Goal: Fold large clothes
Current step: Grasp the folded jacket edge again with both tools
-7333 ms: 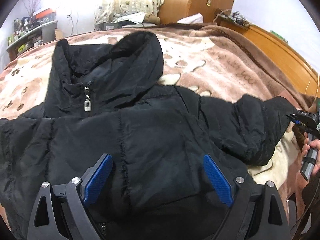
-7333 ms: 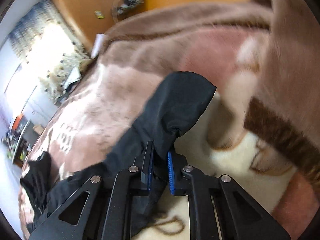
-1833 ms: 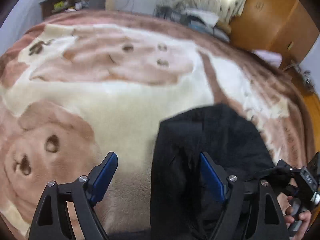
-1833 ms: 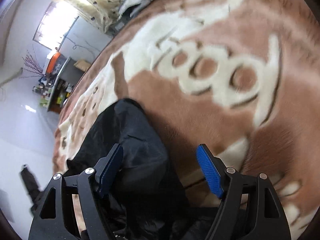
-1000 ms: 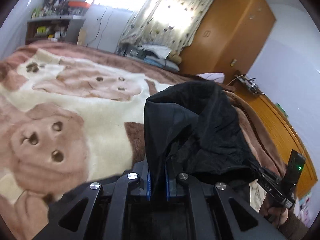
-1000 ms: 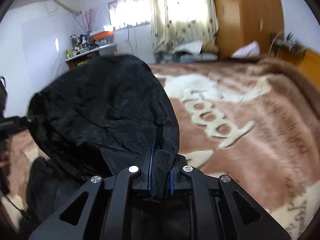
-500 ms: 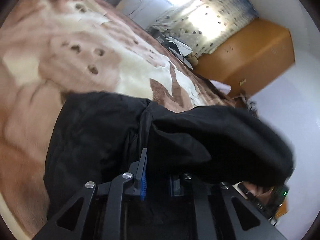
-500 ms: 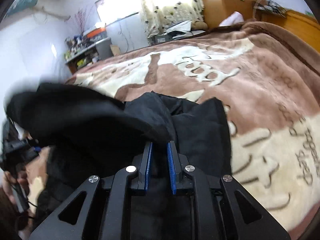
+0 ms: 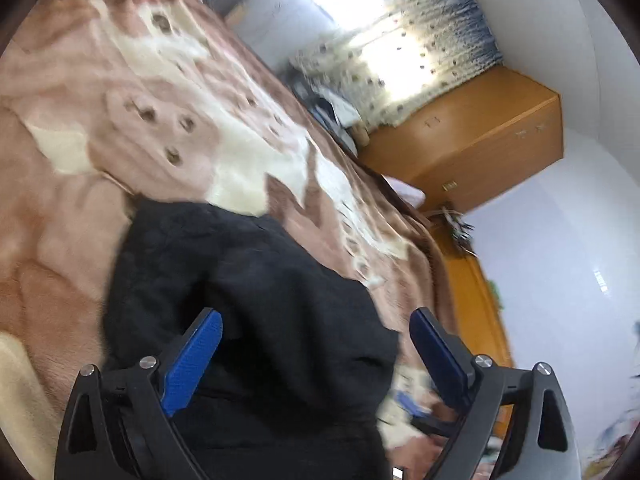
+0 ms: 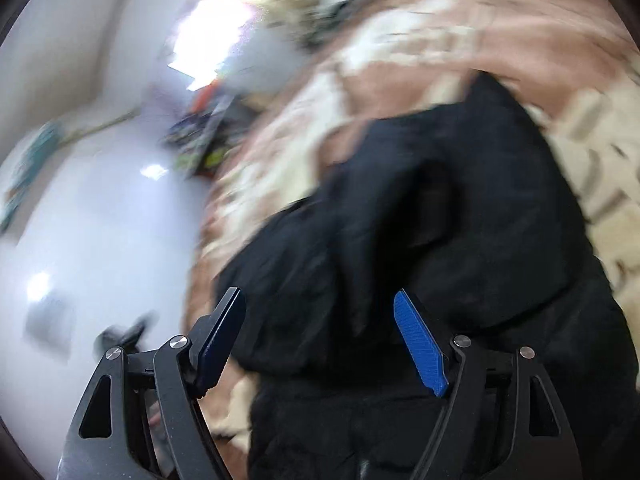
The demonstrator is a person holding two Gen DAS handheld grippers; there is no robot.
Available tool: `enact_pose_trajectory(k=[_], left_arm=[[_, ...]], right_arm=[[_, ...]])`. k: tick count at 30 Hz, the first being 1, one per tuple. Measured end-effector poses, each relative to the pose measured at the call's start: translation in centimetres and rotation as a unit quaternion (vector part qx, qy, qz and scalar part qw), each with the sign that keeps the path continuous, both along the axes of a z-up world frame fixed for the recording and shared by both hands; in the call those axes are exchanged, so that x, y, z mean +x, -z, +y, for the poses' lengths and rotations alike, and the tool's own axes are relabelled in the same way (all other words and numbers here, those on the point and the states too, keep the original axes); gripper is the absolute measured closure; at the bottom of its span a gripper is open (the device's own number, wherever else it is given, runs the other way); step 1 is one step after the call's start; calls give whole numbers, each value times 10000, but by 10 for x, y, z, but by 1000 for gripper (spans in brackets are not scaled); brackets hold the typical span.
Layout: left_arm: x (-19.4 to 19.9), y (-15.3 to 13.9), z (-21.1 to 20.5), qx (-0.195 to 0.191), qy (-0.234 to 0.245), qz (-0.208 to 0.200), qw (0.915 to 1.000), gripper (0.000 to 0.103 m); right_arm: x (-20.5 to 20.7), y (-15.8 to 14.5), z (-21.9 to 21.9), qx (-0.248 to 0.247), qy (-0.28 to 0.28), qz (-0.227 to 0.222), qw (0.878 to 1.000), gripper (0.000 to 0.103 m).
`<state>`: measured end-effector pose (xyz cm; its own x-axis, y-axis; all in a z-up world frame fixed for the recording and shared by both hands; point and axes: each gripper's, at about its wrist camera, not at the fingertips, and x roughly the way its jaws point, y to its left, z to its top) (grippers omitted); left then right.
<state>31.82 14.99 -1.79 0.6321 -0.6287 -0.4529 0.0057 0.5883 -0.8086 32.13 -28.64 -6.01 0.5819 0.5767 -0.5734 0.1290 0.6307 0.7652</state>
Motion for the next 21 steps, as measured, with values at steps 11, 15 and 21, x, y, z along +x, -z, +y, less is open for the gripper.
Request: enact_pose_trajectory(k=[11,15,21], left_arm=[[29,52,-29,-71,143,1105,9938,8],[48,66,-33,-285,-166,1452,9889,30],[75,57,-44,-392,-85,1363,9899,86]], right_arm=[[36,21,19,273,-115,-23,9996,27],[58,14,26,-235,56,-116,9996,78],[89,-12,23,-874,18,-332,9956,97]])
